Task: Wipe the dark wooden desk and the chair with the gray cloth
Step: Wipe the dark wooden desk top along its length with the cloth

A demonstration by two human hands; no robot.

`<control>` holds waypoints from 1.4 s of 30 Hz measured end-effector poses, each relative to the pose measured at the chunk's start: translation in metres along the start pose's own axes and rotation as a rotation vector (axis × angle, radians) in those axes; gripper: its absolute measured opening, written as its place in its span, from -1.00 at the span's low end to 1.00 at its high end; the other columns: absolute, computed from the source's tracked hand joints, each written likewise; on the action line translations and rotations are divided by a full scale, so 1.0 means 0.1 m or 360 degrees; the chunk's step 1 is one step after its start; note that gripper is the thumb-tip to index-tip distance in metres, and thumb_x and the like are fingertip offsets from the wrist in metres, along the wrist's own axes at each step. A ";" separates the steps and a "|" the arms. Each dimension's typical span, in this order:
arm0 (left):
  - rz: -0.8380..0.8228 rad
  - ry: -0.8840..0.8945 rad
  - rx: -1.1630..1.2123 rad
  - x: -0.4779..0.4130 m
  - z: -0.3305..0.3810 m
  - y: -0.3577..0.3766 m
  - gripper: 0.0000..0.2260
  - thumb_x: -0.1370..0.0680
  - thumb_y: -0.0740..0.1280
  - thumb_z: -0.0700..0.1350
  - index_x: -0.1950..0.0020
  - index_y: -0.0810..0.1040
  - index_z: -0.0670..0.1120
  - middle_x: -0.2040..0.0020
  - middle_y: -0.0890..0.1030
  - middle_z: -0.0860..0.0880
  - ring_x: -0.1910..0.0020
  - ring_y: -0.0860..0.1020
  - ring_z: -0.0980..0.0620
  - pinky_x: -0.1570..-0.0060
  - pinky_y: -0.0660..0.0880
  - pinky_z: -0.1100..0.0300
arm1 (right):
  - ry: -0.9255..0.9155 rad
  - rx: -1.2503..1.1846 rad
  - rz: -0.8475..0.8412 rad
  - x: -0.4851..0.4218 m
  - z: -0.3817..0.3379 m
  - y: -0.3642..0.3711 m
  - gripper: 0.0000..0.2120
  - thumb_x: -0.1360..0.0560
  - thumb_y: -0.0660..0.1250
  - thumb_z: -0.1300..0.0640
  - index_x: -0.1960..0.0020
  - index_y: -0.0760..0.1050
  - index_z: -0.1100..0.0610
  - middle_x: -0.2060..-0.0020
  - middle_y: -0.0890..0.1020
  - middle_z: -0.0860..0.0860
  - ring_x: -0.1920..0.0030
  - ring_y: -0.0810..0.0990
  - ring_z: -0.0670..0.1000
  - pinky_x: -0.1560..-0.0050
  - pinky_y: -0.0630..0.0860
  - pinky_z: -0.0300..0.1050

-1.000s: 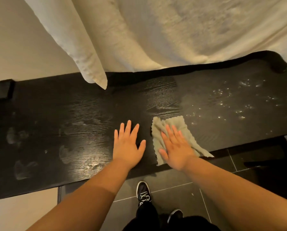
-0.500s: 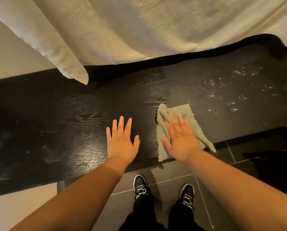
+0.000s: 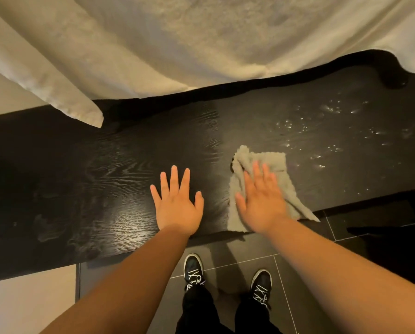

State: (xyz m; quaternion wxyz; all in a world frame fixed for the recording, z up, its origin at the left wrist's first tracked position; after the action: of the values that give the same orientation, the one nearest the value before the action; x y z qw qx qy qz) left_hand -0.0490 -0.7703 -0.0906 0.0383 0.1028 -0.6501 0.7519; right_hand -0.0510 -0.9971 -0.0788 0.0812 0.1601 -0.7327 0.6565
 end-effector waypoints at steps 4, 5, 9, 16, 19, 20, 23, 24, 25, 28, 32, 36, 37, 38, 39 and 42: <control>0.0021 -0.0021 -0.0008 -0.03 0.00 0.01 -0.36 -0.64 0.00 0.27 -0.72 0.02 0.15 -0.74 -0.06 -0.02 -0.70 -0.13 -0.17 -0.63 -0.11 -0.30 | -0.0423 0.0088 -0.0100 0.02 -0.45 0.13 -0.34 -0.68 -0.21 -0.24 -0.68 -0.17 0.06 -0.64 -0.37 0.14 -0.62 -0.47 0.15 -0.64 -0.27 0.20; 0.0023 -0.0024 -0.0014 -0.04 -0.01 0.01 -0.36 -0.64 0.01 0.27 -0.72 0.02 0.15 -0.74 -0.06 -0.01 -0.70 -0.13 -0.17 -0.63 -0.11 -0.29 | -0.0500 0.0113 -0.0091 0.00 -0.37 0.12 -0.33 -0.68 -0.21 -0.26 -0.69 -0.12 0.06 -0.66 -0.33 0.12 -0.63 -0.44 0.13 -0.65 -0.24 0.19; 0.0056 -0.0052 0.0000 -0.03 -0.01 0.03 -0.36 -0.63 0.07 0.25 -0.71 0.06 0.16 -0.73 -0.01 0.00 -0.70 -0.09 -0.16 -0.64 -0.10 -0.28 | -0.0351 0.0107 0.0031 -0.14 0.40 -0.04 -0.27 -0.68 -0.18 -0.32 -0.71 0.02 0.07 -0.69 -0.22 0.08 -0.67 -0.33 0.10 -0.67 -0.13 0.18; 0.0064 -0.0069 0.0026 -0.03 0.03 0.01 -0.37 -0.62 0.08 0.24 -0.70 0.11 0.17 -0.73 0.02 0.02 -0.70 -0.07 -0.13 -0.64 -0.11 -0.25 | -0.0066 -0.0038 -0.0036 -0.14 0.16 -0.02 -0.29 -0.68 -0.19 -0.25 -0.72 -0.16 0.09 -0.65 -0.38 0.13 -0.62 -0.45 0.17 -0.64 -0.31 0.18; 0.0062 -0.0067 0.0012 -0.04 0.01 0.00 -0.36 -0.62 0.06 0.25 -0.70 0.08 0.17 -0.73 -0.01 0.02 -0.70 -0.09 -0.12 -0.64 -0.12 -0.25 | -0.0498 0.0048 -0.0109 -0.09 -0.27 0.09 -0.33 -0.69 -0.20 -0.25 -0.71 -0.13 0.04 -0.64 -0.40 0.09 -0.60 -0.50 0.13 -0.64 -0.31 0.17; 0.0062 -0.0062 0.0009 -0.05 0.00 0.00 -0.36 -0.62 0.06 0.25 -0.70 0.09 0.17 -0.73 0.00 0.02 -0.70 -0.08 -0.13 -0.64 -0.11 -0.26 | -0.0601 0.0069 -0.0126 -0.10 -0.25 0.09 -0.32 -0.69 -0.18 -0.26 -0.71 -0.10 0.04 -0.65 -0.38 0.08 -0.61 -0.48 0.11 -0.64 -0.31 0.16; 0.0072 -0.0076 0.0022 -0.04 0.00 0.01 -0.37 -0.62 0.09 0.24 -0.70 0.11 0.17 -0.73 0.03 0.01 -0.70 -0.05 -0.14 -0.64 -0.09 -0.27 | -0.0693 0.0119 -0.0008 -0.17 0.18 0.03 -0.29 -0.68 -0.10 -0.32 -0.70 0.13 0.05 -0.70 -0.17 0.05 -0.67 -0.31 0.08 -0.66 -0.20 0.11; 0.0079 -0.0077 0.0033 -0.03 0.00 0.01 -0.37 -0.62 0.10 0.23 -0.70 0.12 0.17 -0.73 0.04 0.01 -0.70 -0.04 -0.14 -0.64 -0.09 -0.27 | -0.0590 0.0108 0.0032 -0.19 0.43 -0.01 -0.27 -0.67 -0.10 -0.33 -0.69 0.16 0.08 -0.70 -0.13 0.05 -0.68 -0.28 0.08 -0.67 -0.16 0.12; 0.0089 -0.0077 0.0036 -0.03 0.01 0.01 -0.37 -0.61 0.11 0.23 -0.69 0.13 0.17 -0.73 0.05 0.01 -0.70 -0.03 -0.14 -0.64 -0.08 -0.27 | -0.0461 0.0117 0.0056 -0.20 0.69 -0.05 -0.25 -0.67 -0.10 -0.35 -0.69 0.15 0.09 -0.70 -0.13 0.05 -0.68 -0.27 0.08 -0.68 -0.13 0.14; 0.0094 -0.0076 0.0018 -0.03 0.01 0.00 -0.36 -0.61 0.11 0.23 -0.69 0.13 0.17 -0.73 0.06 0.01 -0.70 -0.03 -0.14 -0.64 -0.08 -0.26 | -0.0177 0.0161 0.0048 -0.20 1.14 -0.12 -0.21 -0.66 -0.16 -0.38 -0.71 0.05 0.11 -0.69 -0.21 0.07 -0.67 -0.32 0.09 -0.67 -0.15 0.15; 0.0107 -0.0082 0.0008 -0.05 0.01 0.01 -0.36 -0.60 0.11 0.23 -0.69 0.13 0.17 -0.72 0.07 0.01 -0.70 -0.01 -0.15 -0.64 -0.05 -0.27 | -0.0073 0.0072 -0.0013 -0.16 0.69 -0.08 -0.23 -0.66 -0.22 -0.34 -0.71 -0.15 0.08 -0.65 -0.36 0.13 -0.63 -0.43 0.18 -0.65 -0.27 0.18; 0.0075 -0.0074 -0.0027 -0.06 0.00 0.02 -0.36 -0.62 0.10 0.24 -0.70 0.09 0.17 -0.73 0.04 0.00 -0.70 -0.04 -0.14 -0.64 -0.05 -0.28 | -0.0498 0.0118 -0.0135 -0.03 -0.09 0.11 -0.25 -0.66 -0.17 -0.34 -0.69 -0.22 0.05 -0.63 -0.42 0.11 -0.59 -0.53 0.14 -0.64 -0.31 0.18; 0.0075 -0.0074 -0.0030 -0.06 0.00 0.02 -0.36 -0.62 0.10 0.24 -0.70 0.09 0.17 -0.73 0.03 0.00 -0.70 -0.04 -0.14 -0.64 -0.05 -0.28 | -0.0551 0.0136 -0.0146 -0.03 -0.11 0.13 -0.25 -0.66 -0.16 -0.34 -0.70 -0.20 0.04 -0.63 -0.43 0.10 -0.59 -0.53 0.12 -0.64 -0.31 0.17; 0.0079 -0.0075 -0.0027 -0.06 0.00 0.02 -0.36 -0.62 0.10 0.24 -0.70 0.09 0.16 -0.73 0.04 0.00 -0.70 -0.04 -0.15 -0.64 -0.05 -0.28 | -0.0618 0.0163 -0.0144 -0.04 -0.06 0.12 -0.25 -0.66 -0.15 -0.35 -0.71 -0.15 0.03 -0.63 -0.42 0.08 -0.59 -0.53 0.10 -0.64 -0.32 0.15; 0.0082 -0.0073 -0.0019 -0.05 0.00 0.02 -0.36 -0.62 0.11 0.24 -0.69 0.10 0.16 -0.73 0.05 0.00 -0.70 -0.03 -0.15 -0.63 -0.04 -0.29 | -0.0678 0.0188 -0.0144 -0.06 0.05 0.09 -0.24 -0.65 -0.15 -0.37 -0.72 -0.10 0.02 -0.63 -0.42 0.06 -0.59 -0.53 0.08 -0.64 -0.32 0.13; 0.0106 -0.0072 -0.0004 -0.05 0.00 0.01 -0.36 -0.61 0.12 0.23 -0.69 0.14 0.15 -0.72 0.08 -0.01 -0.69 0.00 -0.16 -0.63 -0.02 -0.29 | -0.0524 0.0188 -0.0031 -0.12 0.63 -0.01 -0.18 -0.63 -0.13 -0.42 -0.72 0.02 0.07 -0.67 -0.31 0.06 -0.64 -0.43 0.08 -0.66 -0.21 0.16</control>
State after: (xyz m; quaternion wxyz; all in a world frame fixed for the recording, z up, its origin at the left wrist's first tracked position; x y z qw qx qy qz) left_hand -0.0444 -0.7705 -0.0921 -0.0013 0.0979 -0.6547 0.7495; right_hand -0.0335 -1.0575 -0.0896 -0.0431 0.2770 -0.6947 0.6624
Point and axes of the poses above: each hand's wrist, its own x-axis away from the middle knuckle, its own y-axis out of the palm, z = x × y, the point moved 5 cm from there along -x, towards the middle knuckle
